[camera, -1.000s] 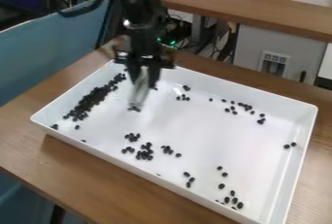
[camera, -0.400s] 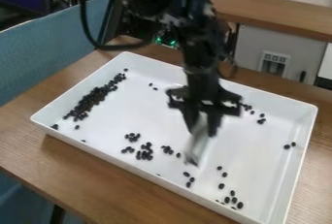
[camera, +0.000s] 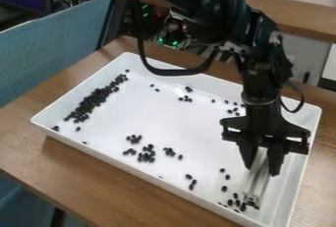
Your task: Sweep into pile
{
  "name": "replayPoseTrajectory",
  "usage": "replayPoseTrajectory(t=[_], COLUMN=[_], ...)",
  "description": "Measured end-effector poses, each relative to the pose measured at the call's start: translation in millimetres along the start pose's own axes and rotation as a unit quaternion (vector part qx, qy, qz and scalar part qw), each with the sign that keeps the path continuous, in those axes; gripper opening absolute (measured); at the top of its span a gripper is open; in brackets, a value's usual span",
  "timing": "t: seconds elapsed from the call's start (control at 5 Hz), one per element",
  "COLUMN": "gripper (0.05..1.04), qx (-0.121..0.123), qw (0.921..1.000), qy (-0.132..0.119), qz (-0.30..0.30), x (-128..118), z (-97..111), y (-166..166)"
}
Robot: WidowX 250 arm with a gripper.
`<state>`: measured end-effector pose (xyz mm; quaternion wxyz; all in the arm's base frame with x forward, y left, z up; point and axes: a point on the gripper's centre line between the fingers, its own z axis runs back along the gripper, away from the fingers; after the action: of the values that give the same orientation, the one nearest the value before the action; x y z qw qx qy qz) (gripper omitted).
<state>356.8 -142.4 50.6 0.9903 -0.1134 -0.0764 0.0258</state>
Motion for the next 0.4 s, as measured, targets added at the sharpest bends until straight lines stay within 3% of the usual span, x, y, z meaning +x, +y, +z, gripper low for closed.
replayPoseTrajectory(t=[0.4], gripper=[0.380], qx=[0.015], qw=[0.9986], qy=[0.050], qz=[-0.010], x=[-4.6], z=[-23.8], y=[-1.3])
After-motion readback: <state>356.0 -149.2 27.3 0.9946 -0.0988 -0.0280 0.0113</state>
